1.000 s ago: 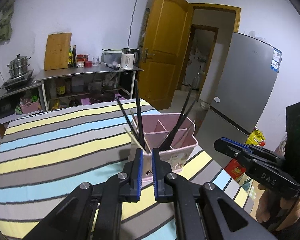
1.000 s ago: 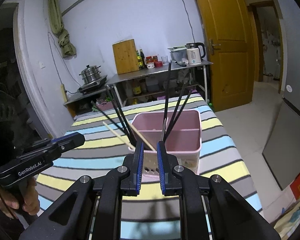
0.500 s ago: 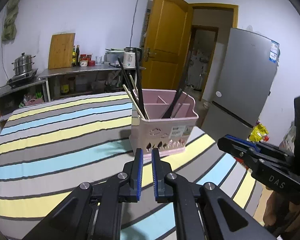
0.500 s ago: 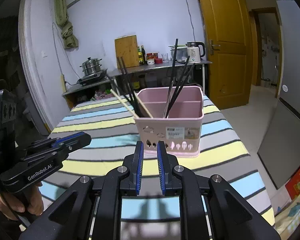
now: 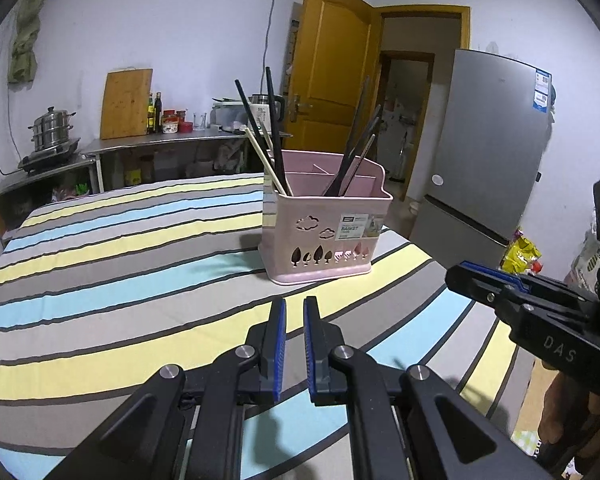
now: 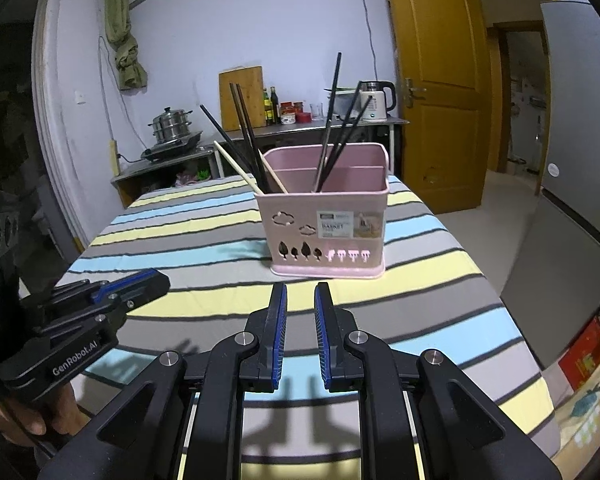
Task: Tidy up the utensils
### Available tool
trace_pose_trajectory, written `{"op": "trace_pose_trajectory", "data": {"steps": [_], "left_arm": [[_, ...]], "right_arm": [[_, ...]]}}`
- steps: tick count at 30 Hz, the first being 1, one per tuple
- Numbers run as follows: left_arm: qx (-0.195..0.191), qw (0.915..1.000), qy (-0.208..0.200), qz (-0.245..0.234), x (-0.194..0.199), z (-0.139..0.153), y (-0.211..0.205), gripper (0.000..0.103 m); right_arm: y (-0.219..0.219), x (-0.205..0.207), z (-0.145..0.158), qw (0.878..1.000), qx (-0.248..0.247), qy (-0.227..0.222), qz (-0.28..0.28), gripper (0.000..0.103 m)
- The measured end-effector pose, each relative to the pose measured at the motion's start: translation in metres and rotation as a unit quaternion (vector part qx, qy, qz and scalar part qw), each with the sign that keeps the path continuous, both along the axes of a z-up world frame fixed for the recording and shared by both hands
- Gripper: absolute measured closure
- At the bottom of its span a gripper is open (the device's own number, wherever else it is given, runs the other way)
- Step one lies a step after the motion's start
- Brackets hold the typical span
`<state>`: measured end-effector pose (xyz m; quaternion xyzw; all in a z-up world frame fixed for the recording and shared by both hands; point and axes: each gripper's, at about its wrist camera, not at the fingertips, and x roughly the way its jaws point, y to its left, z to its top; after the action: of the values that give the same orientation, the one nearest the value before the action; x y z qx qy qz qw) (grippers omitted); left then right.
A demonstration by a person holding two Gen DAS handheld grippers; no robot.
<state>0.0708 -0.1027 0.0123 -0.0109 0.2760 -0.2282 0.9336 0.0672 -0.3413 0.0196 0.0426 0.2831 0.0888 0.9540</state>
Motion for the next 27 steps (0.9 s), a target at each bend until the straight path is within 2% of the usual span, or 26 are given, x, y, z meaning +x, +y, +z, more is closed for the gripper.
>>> {"op": "trace_pose_trajectory", "data": {"steps": [27], "left_arm": [[0.003, 0.9999, -0.012, 0.007, -0.0087, 0.0035, -0.0010, 0.096]], "right_arm": [[-0.0006, -0.0088, 0.0011, 1.000, -0.006, -0.004, -0.006, 0.089]]}}
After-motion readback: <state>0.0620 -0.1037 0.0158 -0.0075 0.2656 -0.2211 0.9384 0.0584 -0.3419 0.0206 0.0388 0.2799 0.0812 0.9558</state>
